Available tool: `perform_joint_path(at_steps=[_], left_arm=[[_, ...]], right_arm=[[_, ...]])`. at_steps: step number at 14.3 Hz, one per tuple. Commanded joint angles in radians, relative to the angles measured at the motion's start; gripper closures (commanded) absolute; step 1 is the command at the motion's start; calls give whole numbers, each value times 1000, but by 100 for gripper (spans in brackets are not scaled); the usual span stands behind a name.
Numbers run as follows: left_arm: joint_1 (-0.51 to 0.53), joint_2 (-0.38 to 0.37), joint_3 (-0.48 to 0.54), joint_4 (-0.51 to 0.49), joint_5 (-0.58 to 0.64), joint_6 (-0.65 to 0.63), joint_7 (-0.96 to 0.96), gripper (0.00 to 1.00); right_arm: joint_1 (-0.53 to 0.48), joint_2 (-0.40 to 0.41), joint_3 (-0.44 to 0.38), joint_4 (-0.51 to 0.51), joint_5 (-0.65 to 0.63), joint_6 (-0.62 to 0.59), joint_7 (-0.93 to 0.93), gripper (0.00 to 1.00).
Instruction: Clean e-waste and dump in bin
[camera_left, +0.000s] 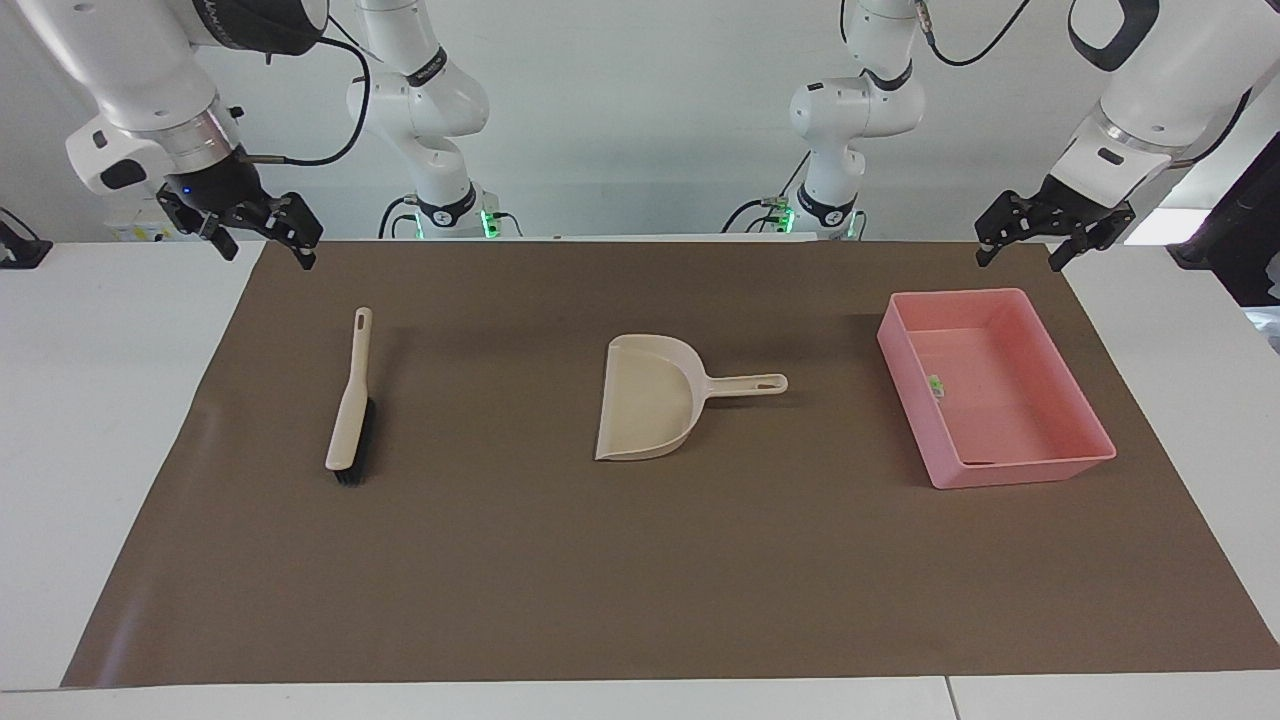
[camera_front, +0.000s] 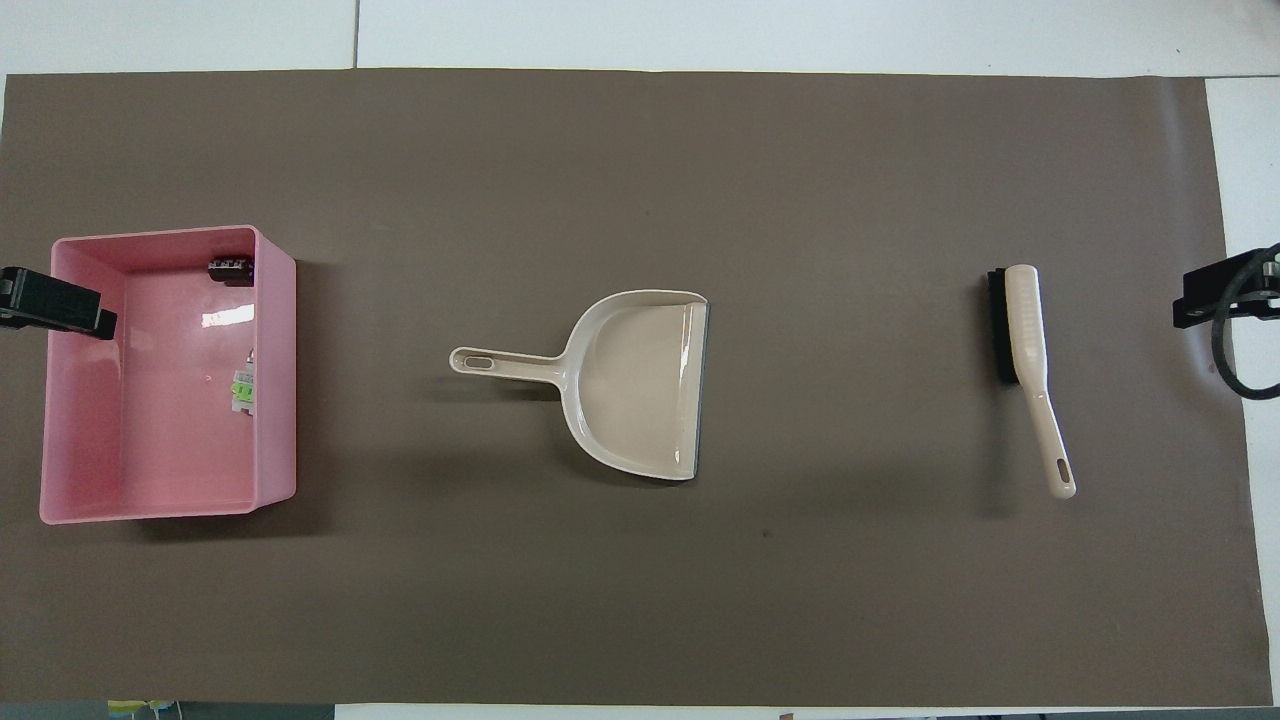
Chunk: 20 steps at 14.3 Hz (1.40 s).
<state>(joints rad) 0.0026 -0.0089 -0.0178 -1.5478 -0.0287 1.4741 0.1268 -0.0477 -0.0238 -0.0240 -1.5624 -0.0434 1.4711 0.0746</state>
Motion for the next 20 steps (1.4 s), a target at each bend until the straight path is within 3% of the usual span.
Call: perform_joint_path(at_steps=[1, 11, 17, 20], left_arm=[[-15, -20, 12, -25, 9, 20, 11, 0], [-18, -20, 9, -25, 9, 14, 7, 0], [-15, -23, 9, -25, 9, -176, 5, 0], [-16, -26, 9, -25, 9, -172, 8, 0]], right_arm=[[-15, -8, 7, -16, 5, 20, -15, 0], [-15, -8, 7, -16, 5, 18, -13, 0], [-14, -8, 7, -16, 5, 17, -15, 0], [-15, -8, 6, -16, 5, 20, -15, 0]])
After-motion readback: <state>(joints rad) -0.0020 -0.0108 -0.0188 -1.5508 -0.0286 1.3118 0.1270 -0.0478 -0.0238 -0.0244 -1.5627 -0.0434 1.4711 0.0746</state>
